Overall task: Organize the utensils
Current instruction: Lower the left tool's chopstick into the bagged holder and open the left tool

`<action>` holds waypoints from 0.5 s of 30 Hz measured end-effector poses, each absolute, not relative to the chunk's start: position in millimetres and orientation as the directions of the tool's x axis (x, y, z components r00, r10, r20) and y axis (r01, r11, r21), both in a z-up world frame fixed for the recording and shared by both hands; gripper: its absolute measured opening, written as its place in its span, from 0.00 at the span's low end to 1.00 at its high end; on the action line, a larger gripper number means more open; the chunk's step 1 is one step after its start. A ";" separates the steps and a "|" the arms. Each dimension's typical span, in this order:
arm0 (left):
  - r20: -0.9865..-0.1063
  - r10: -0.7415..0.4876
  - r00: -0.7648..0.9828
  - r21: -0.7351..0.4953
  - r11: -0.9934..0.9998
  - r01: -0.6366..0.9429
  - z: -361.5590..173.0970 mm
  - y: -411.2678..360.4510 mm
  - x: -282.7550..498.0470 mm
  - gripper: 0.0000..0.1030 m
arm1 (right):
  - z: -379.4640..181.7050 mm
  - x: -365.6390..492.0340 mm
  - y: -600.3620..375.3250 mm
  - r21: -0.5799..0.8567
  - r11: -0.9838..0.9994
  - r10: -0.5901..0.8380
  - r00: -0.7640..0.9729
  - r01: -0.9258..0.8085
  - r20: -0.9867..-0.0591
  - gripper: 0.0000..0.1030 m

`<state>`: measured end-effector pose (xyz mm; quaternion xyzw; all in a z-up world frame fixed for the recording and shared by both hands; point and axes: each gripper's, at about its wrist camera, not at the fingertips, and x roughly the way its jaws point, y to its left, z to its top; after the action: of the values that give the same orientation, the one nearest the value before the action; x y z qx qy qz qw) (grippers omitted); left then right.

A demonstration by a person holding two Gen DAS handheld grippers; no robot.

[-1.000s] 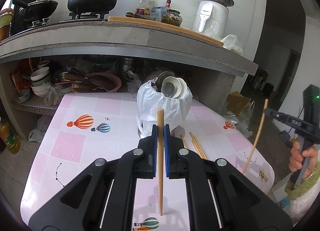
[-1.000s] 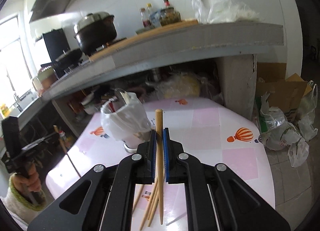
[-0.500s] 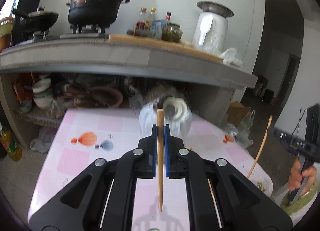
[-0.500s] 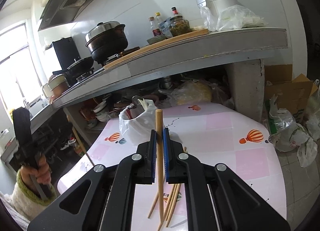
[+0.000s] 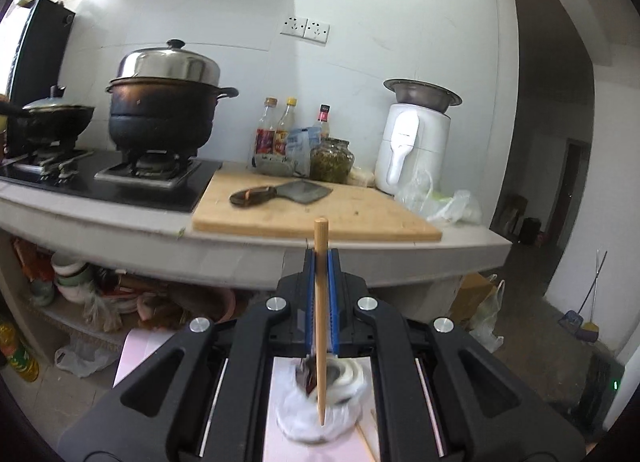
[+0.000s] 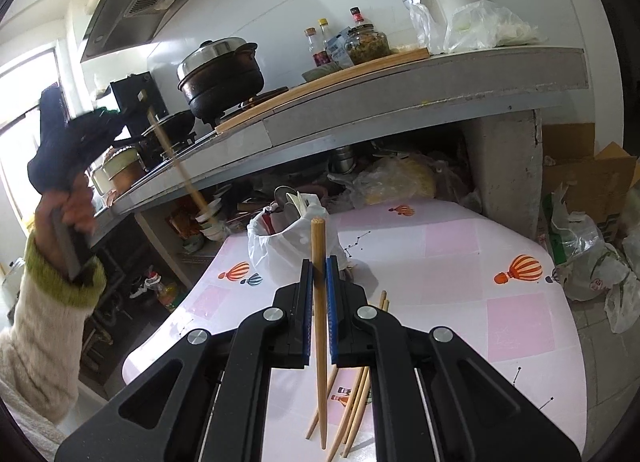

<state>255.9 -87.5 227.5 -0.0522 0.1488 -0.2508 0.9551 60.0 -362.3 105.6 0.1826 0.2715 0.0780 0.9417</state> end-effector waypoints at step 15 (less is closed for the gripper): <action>-0.356 -0.454 0.817 -0.087 0.887 0.454 160.4 -151.4 344.0 0.05 | 91.6 72.2 -371.7 0.406 0.914 0.241 0.827 -0.017 -0.508 0.07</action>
<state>344.0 -151.4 160.4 0.0012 0.1866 -0.2382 0.9531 72.2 -371.7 91.6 0.1959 0.2862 0.0691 0.9354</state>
